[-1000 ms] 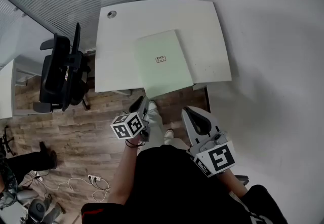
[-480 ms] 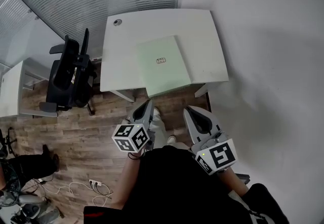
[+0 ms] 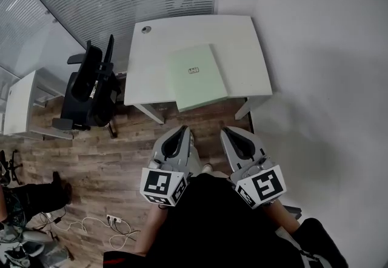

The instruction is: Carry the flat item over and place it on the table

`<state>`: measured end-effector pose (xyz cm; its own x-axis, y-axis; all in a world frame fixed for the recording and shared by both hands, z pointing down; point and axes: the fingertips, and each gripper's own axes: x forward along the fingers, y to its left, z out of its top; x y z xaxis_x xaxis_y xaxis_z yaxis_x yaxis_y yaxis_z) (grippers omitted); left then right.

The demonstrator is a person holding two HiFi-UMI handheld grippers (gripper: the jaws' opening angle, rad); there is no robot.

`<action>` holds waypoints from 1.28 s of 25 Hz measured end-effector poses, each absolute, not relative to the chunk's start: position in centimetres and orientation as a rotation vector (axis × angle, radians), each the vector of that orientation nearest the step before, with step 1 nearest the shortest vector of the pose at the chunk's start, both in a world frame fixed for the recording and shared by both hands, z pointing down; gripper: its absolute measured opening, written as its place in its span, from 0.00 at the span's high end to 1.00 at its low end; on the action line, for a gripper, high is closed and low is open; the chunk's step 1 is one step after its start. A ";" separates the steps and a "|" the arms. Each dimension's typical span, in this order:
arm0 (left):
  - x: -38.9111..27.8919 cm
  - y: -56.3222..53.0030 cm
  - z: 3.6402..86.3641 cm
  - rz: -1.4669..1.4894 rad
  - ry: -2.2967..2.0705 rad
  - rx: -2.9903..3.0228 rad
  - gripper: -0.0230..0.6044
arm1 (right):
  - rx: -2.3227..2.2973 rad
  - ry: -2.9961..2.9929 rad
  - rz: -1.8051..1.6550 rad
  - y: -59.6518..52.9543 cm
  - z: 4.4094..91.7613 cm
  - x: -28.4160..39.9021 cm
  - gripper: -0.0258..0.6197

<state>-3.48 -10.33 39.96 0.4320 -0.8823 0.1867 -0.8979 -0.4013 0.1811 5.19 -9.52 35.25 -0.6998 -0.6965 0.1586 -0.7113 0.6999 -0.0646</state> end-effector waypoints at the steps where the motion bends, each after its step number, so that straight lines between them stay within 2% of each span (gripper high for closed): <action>1: -3.3 -9.7 39.5 0.077 -1.552 2.440 0.96 | 1.158 -2.786 0.177 -9.3 35.1 5.3 0.96; 16: -2.6 -5.7 33.7 0.030 -1.793 2.568 0.96 | 1.215 -2.833 0.140 -6.1 33.0 7.0 0.96; 32: -5.5 -4.6 36.1 0.000 -1.893 2.390 0.95 | 1.133 -2.821 0.148 -5.2 33.9 5.5 0.96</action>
